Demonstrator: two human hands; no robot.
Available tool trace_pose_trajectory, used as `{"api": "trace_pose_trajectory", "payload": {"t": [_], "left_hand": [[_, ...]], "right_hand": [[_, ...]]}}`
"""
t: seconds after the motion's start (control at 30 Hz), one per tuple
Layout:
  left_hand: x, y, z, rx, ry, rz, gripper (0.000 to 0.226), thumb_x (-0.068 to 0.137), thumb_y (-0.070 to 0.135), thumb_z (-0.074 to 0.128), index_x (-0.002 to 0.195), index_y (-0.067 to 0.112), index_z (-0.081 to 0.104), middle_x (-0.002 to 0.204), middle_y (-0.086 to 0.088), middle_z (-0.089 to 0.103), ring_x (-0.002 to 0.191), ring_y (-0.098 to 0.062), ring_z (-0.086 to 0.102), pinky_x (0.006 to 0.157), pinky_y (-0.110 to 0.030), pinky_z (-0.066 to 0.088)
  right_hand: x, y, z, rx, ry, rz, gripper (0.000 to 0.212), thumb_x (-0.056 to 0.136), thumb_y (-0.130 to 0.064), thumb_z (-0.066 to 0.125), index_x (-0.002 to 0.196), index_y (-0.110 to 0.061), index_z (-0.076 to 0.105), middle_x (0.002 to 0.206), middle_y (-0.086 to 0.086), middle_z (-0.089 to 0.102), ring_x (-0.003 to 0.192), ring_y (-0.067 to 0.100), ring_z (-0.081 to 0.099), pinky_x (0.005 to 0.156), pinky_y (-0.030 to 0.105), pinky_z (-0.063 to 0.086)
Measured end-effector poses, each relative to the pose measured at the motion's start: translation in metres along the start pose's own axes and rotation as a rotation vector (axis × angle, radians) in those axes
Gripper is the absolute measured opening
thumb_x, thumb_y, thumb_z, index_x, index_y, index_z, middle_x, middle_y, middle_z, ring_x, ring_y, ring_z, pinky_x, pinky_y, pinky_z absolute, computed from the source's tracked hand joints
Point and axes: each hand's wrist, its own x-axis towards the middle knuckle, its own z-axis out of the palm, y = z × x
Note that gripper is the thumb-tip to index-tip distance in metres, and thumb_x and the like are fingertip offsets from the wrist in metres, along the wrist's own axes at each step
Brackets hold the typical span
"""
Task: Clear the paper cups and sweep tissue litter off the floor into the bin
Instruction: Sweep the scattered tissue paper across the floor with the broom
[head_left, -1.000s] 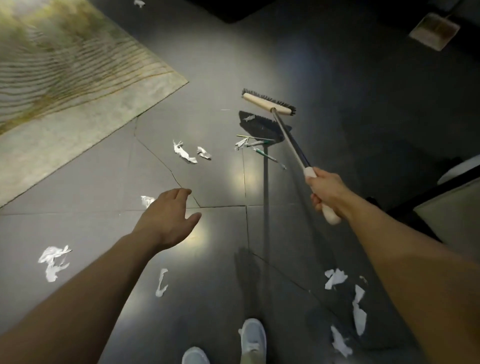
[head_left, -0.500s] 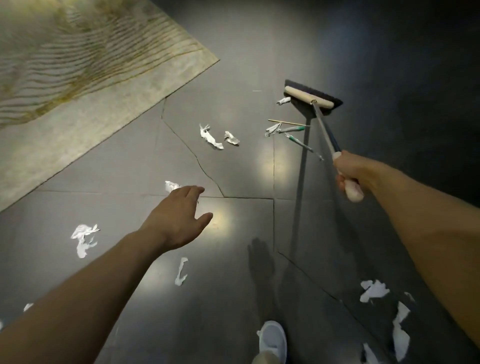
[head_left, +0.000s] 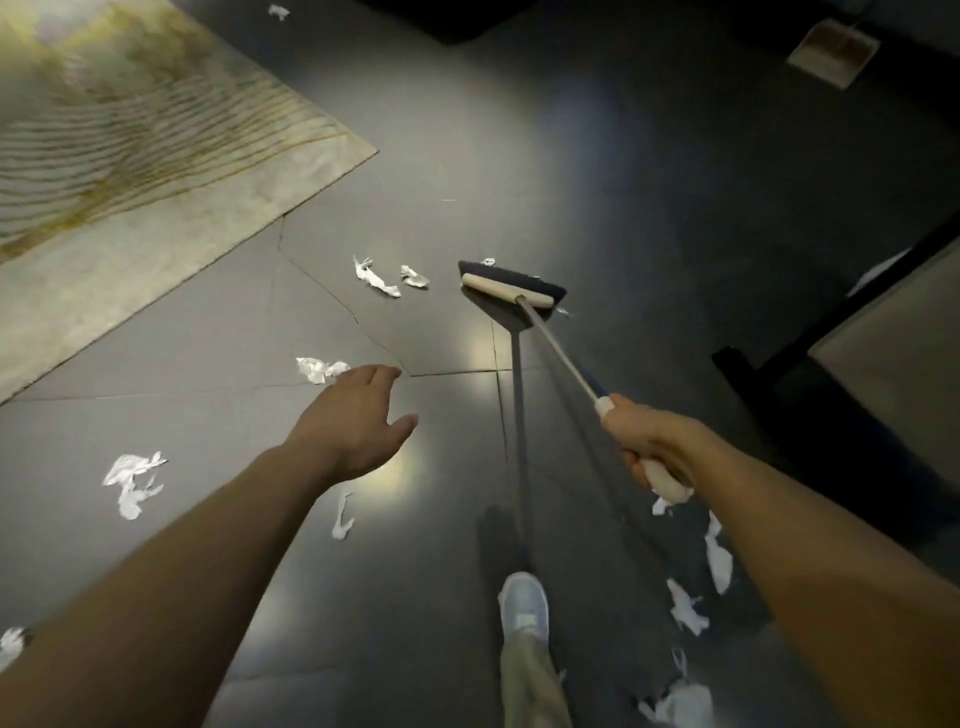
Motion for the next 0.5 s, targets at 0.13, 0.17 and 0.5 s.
{"api": "trace_pose_trajectory", "payload": {"t": [0.13,0.17,0.5], "left_hand": [[-0.058,0.001,0.019,0.007,-0.029,0.069,0.063,0.095,0.041,0.047,0.148,0.015,0.024,0.153,-0.005,0.028,0.14,-0.022,0.025,0.112,-0.034,0.025],[-0.068,0.001,0.024,0.012,-0.039,0.076,0.063,0.095,0.041,0.047,0.148,0.015,0.023,0.154,-0.004,0.027,0.141,-0.021,0.024,0.112,-0.034,0.024],[-0.107,0.002,0.045,0.009,-0.022,0.064,0.063,0.095,0.041,0.046,0.148,0.015,0.023,0.154,-0.003,0.026,0.141,-0.022,0.023,0.114,-0.036,0.023]], "right_hand": [[-0.077,0.049,0.066,0.239,-0.01,-0.03,0.027,0.1,-0.021,0.031,0.122,-0.027,0.045,0.063,0.008,0.043,0.047,0.014,0.038,0.04,0.02,0.034],[-0.091,0.06,0.076,0.326,-0.005,-0.025,0.029,0.1,-0.02,0.033,0.122,-0.032,0.048,0.062,0.007,0.043,0.046,0.013,0.038,0.038,0.019,0.033],[-0.103,0.063,0.084,0.47,0.162,-0.091,0.046,0.099,-0.022,0.042,0.142,-0.038,0.04,0.068,0.007,0.05,0.051,0.013,0.042,0.038,0.021,0.037]]}}
